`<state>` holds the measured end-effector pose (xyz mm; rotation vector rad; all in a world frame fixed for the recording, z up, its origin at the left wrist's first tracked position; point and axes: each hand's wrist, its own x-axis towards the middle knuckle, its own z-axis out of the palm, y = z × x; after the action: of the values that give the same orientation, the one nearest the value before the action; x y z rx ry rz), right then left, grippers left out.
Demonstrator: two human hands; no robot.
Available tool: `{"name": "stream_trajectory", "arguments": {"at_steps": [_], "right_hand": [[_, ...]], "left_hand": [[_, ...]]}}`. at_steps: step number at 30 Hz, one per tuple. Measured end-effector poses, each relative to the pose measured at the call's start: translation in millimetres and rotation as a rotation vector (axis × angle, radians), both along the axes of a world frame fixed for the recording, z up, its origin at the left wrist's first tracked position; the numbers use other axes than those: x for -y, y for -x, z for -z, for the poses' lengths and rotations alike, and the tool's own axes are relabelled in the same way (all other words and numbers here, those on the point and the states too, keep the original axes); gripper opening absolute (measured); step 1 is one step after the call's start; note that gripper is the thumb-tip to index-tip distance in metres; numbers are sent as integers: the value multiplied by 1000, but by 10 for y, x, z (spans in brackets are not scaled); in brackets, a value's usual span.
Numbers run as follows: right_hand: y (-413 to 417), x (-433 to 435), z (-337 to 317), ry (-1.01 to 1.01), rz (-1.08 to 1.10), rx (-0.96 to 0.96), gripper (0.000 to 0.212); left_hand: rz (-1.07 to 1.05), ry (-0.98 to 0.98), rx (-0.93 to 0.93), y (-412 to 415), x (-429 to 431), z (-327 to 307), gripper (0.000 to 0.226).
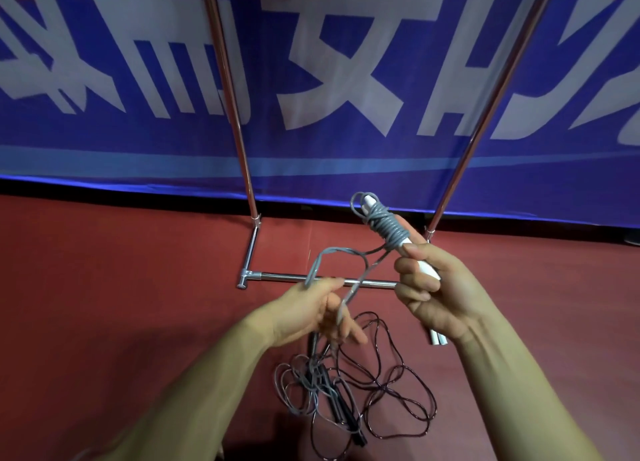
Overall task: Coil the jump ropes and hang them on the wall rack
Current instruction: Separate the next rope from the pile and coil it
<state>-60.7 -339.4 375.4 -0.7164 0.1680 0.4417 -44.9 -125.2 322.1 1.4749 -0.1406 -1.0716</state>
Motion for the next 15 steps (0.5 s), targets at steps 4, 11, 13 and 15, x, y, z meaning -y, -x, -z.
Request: {"name": "stream_trajectory", "arguments": {"at_steps": [4, 11, 13, 15], "right_hand": [[21, 33, -10, 49, 6, 2, 74], [47, -52, -12, 173, 30, -24, 64], [58, -81, -9, 196, 16, -13, 65], [65, -92, -34, 196, 11, 20, 64]], "left_hand": [[108, -385, 3, 49, -46, 298, 22], [-247, -644, -54, -42, -301, 650, 25], [-214, -693, -120, 16, -381, 728, 22], [-186, -711, -255, 127, -462, 826, 29]]}}
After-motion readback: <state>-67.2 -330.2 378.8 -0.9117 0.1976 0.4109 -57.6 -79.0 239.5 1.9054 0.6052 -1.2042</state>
